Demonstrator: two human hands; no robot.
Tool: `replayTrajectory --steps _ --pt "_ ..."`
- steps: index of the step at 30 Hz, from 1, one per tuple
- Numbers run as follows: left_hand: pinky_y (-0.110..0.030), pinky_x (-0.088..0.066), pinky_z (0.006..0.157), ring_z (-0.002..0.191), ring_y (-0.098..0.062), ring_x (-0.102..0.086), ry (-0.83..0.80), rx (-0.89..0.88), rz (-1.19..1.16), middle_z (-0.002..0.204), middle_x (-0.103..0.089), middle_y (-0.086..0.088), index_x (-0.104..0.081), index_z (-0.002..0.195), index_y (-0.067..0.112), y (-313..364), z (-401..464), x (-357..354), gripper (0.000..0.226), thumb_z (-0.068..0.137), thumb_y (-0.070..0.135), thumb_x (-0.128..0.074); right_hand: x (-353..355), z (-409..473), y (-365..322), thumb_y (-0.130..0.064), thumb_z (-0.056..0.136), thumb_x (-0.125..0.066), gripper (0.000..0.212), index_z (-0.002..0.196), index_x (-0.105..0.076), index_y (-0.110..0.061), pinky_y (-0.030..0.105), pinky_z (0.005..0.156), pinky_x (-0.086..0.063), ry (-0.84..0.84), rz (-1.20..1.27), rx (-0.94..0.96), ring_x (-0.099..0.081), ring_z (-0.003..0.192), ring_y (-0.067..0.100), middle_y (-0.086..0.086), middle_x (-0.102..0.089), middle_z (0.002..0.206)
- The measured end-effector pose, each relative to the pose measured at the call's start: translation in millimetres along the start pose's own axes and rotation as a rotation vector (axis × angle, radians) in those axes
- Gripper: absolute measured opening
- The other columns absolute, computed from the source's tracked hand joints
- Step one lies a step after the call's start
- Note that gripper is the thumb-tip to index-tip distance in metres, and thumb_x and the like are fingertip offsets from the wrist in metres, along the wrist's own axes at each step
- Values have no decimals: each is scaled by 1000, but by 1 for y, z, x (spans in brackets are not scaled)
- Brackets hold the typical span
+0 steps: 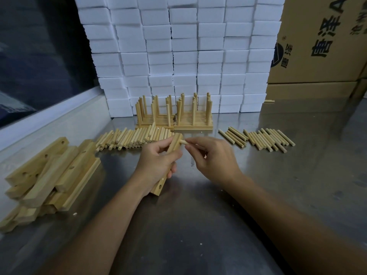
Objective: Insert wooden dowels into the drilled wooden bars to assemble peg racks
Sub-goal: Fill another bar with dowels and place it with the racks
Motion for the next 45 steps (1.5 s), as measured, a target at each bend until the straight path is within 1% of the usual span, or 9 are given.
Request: replayTrajectory --steps 3,7,13,21,26,33,36,41,45 --pt "-25 -42 42 48 -18 -53 -18 -3 88 63 -66 -11 -64 129 24 0 0 -4 44 89 6 -68 1 0 -1 -30 98 -59 23 112 -74 -20 39 56 -52 -20 -100 33 -61 65 15 -1 -70 80" --pt "-23 -40 41 44 -13 -49 -57 2 145 51 -58 -2 -60 133 21 1 -2 -8 48 90 2 -65 0 -5 -3 -30 99 -56 24 105 -76 -18 38 47 -48 2 -192 26 -57 55 21 1 -65 69" --pt "-21 -41 41 43 -7 -50 -77 -20 192 49 -59 8 -58 135 23 4 -4 -10 54 89 -3 -63 -7 -8 0 -33 102 -50 33 86 -73 -14 42 55 -50 -58 -78 -201 -58 55 21 0 -65 63" --pt "-23 -43 42 43 -10 -51 -53 -18 202 51 -62 5 -58 135 22 3 -3 -9 52 89 0 -65 -4 -7 -2 -29 98 -59 21 100 -76 -17 40 56 -51 -24 -102 -83 -59 61 17 -1 -69 73" --pt "-22 -43 42 43 -11 -52 -63 -26 198 54 -64 6 -59 135 23 3 -4 -9 52 88 2 -67 -3 -8 -3 -31 97 -60 21 99 -76 -18 41 58 -52 -21 -48 -154 -61 62 18 -2 -69 71" --pt "-24 -45 44 48 -15 -57 -158 78 168 66 -69 1 -62 132 22 6 -5 -4 45 91 4 -64 0 -7 0 -29 100 -57 32 76 -73 -13 41 58 -51 -183 119 -290 -52 52 12 -4 -58 56" --pt "-25 -46 44 49 -15 -58 -183 118 125 59 -65 0 -63 127 25 7 -5 -3 40 92 6 -64 0 -7 0 -30 100 -58 30 73 -70 -22 24 54 -48 -218 190 -350 -59 53 6 -10 -63 58" --pt "-27 -45 43 49 -18 -57 -116 196 -1 78 -67 -7 -66 124 22 7 -4 -6 34 93 7 -62 5 -2 -4 -43 102 -48 33 99 -70 -18 23 49 -49 -21 638 -613 -72 62 21 3 -75 86" --pt "-26 -44 41 50 -20 -57 -33 301 -214 86 -62 -12 -65 121 12 6 0 -1 27 95 7 -59 7 2 1 -50 104 -31 51 102 -67 -14 23 47 -47 113 869 -940 -71 62 22 2 -76 86"
Point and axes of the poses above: each hand's wrist, its own z-axis towards the middle knuckle, its own x-axis out of the back of the hand, y = z × x, the point moved 1 cm from there along z, towards the middle knuckle
